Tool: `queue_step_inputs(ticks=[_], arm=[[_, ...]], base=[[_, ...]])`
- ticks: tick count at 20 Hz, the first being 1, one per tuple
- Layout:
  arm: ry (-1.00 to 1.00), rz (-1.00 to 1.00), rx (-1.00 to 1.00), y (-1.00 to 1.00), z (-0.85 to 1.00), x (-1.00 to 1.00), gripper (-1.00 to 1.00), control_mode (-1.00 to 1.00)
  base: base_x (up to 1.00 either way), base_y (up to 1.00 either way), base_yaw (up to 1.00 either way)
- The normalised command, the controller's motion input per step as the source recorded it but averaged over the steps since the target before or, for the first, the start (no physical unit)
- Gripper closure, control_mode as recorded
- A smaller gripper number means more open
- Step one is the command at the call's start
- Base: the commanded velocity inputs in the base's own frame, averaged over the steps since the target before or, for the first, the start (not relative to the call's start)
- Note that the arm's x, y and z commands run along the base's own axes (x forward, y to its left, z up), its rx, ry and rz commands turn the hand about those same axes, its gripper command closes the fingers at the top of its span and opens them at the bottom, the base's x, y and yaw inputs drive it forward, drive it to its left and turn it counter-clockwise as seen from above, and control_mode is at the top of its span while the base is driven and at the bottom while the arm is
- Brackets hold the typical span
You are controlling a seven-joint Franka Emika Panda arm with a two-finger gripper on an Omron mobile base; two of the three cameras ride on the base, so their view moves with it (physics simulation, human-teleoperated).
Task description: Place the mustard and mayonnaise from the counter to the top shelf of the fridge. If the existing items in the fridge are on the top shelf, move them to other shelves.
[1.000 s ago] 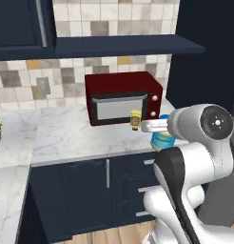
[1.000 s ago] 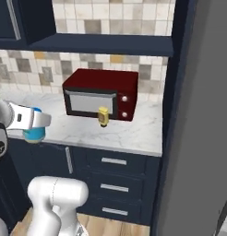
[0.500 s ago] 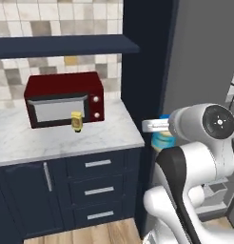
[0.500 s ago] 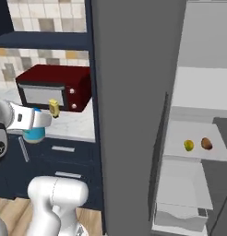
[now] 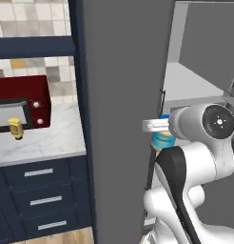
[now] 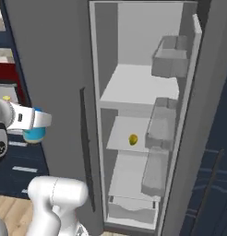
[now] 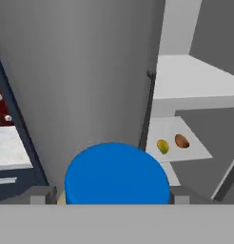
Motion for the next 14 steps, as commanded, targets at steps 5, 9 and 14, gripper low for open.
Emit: queue_step_inputs(ticks=[5, 9, 14], arm=[[0.0, 0.0, 0.0, 0.0, 0.0, 0.0, 1.0, 1.0], [0.0, 0.0, 0.0, 0.0, 0.0, 0.0, 1.0, 1.0], [0.0, 0.0, 0.0, 0.0, 0.0, 0.0, 1.0, 1.0]], base=[[0.44, -0.72, 0.0], [0.51, -0.5, 0.0], [0.43, -0.32, 0.0]])
